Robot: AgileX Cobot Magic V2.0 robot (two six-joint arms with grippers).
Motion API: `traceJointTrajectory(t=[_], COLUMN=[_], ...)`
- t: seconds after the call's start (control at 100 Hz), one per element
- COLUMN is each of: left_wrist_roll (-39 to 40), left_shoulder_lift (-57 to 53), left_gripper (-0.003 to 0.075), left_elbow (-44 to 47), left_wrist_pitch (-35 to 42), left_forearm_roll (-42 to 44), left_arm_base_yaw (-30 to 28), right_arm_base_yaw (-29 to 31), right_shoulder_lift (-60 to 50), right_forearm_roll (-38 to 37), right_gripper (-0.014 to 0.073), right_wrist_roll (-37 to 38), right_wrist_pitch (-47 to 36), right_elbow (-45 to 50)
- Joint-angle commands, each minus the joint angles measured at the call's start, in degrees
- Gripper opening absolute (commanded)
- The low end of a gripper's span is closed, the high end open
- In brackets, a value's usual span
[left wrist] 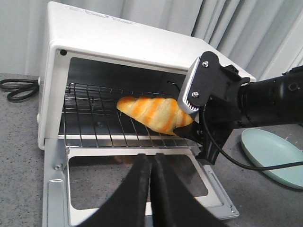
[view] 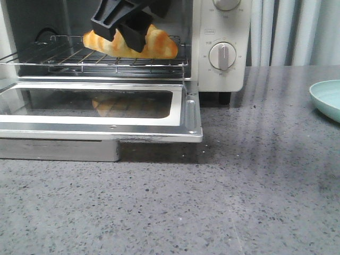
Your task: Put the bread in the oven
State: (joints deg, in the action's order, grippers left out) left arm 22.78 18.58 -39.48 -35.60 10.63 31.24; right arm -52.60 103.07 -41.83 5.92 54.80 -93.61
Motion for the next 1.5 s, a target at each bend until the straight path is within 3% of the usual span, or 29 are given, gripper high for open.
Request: traceJointTrajectory(t=[0.0,0.33,0.54,0.63,0.85,0.95,1.08,1.28,1.49], left_wrist_roll=[-0.10,0.60,0.60,0.60,0.30,0.25,0.18,0.18,0.18], left_shoulder_lift=[0.37,-11.67,-20.76,-19.78,-19.91,-19.91,-19.91,-19.91,-19.91], left_gripper=[-0.0022,-0.0022,-0.0022,-0.0022,-0.0021,-0.0021,-0.0021,-0.0021,-0.0021], left_elbow=[-1.56,-1.56,0.97,2.69,12.06,16.67,22.32,26.59,27.01], left_wrist_pitch=[3.82,-0.80,-3.20,-4.15,6.01,11.69,18.10,18.57,18.20], left_forearm_roll=[1.51,6.61,7.00,6.90,5.97,5.59,6.33,6.23,5.95], left_arm_base_yaw=[0.06,-3.14,-10.55,-14.89,-24.03,-25.67,-25.69,-25.69,-25.69], right_arm_base_yaw=[-1.36,-8.83,-14.83,-16.40,-18.18,-18.18,-17.87,-17.93,-17.41], right_shoulder_lift=[-3.65,-6.78,-8.70,-9.44,-10.89,-11.26,-11.86,-12.30,-13.69], right_forearm_roll=[-2.93,-2.93,-2.93,-2.97,-2.97,-2.97,-2.97,-2.97,-2.97], right_gripper=[0.0445,0.0445,0.0445,0.0445,0.0440,0.0377,0.0229,0.0051,-0.0043], right_wrist_roll=[0.43,0.54,0.54,0.54,0.54,0.54,0.54,0.54,1.27], right_wrist_pitch=[-1.08,-0.35,0.51,0.72,6.58,11.84,16.25,20.04,20.04], right_elbow=[-1.90,-1.90,-1.90,-1.90,-1.90,-1.90,-1.90,-1.90,-1.56])
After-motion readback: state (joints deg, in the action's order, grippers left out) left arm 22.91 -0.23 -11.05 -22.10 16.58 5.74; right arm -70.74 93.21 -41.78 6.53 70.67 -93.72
